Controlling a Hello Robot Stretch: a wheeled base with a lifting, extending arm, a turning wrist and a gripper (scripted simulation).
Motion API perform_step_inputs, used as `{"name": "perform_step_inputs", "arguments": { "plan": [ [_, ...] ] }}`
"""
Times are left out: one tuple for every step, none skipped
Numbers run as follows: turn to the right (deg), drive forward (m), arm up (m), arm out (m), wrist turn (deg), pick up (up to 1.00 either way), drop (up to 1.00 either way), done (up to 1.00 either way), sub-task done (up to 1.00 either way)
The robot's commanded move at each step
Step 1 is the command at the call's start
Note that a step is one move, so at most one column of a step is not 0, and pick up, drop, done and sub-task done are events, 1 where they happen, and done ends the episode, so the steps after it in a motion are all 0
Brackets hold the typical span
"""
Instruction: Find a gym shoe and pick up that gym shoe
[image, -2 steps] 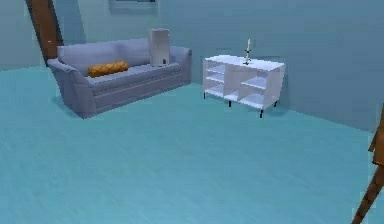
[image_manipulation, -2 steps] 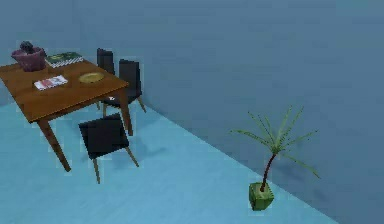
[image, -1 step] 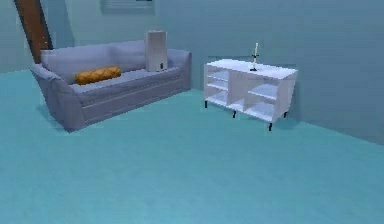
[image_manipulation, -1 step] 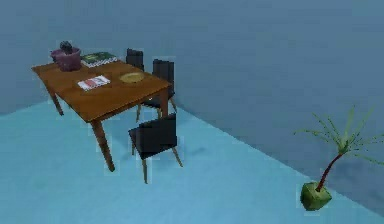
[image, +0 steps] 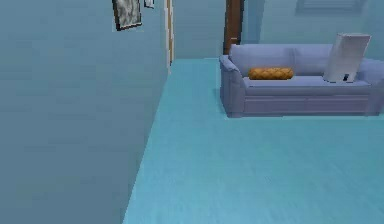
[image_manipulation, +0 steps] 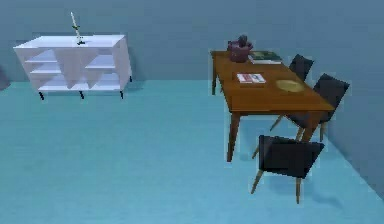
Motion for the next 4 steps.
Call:
{"name": "perform_step_inputs", "arguments": {
  "plan": [
    [0.0,1.0,0.0,0.0,0.0,0.0,0.0,0.0,0.0],
    [0.0,1.0,0.0,0.0,0.0,0.0,0.0,0.0,0.0],
    [0.0,1.0,0.0,0.0,0.0,0.0,0.0,0.0,0.0],
    [-3.0,0.0,0.0,0.0,0.0,0.0,0.0,0.0,0.0]
  ]
}}
